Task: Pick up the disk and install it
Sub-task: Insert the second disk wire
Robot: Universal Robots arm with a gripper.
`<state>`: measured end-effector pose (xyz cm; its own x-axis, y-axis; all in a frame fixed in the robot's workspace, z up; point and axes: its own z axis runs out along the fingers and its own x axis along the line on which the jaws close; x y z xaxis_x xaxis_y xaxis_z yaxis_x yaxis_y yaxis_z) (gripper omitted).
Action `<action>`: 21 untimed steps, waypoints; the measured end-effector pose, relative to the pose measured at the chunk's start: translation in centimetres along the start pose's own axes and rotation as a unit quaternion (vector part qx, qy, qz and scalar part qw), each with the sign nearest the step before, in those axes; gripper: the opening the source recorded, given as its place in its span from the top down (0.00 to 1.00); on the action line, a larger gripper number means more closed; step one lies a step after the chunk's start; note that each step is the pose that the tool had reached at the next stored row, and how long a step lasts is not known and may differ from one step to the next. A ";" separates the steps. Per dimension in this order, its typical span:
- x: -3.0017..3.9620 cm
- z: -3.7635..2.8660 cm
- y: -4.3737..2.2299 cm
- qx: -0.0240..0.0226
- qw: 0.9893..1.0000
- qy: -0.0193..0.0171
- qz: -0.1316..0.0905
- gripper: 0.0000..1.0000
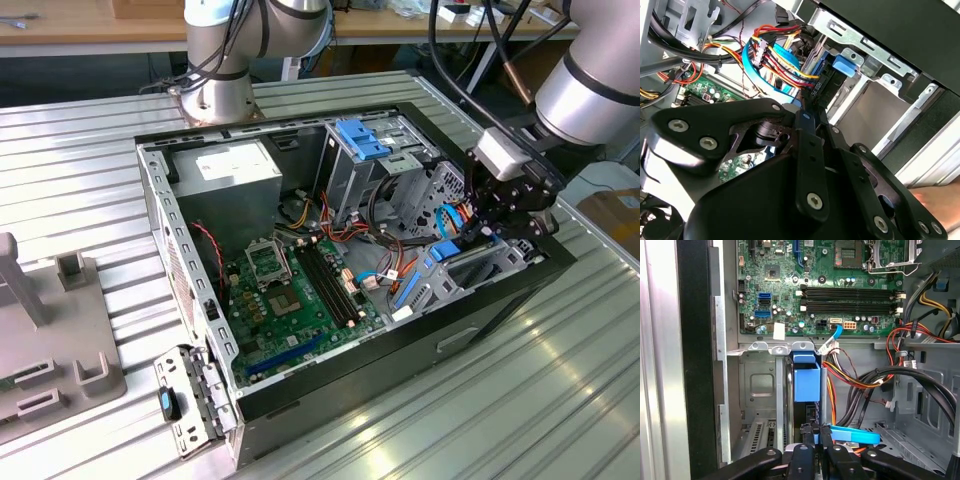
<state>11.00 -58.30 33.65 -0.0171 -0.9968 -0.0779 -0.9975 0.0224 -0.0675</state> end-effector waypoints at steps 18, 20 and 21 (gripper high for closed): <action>-0.30 -3.38 -0.23 0.000 1.000 0.000 0.000 0.71; -0.36 -4.22 -0.29 0.000 1.000 0.000 0.000 0.71; -0.37 -4.29 -0.29 0.000 1.000 0.000 0.000 0.71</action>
<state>11.00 -58.27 37.96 -0.0172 -0.9968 -0.0781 -0.9975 0.0225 -0.0676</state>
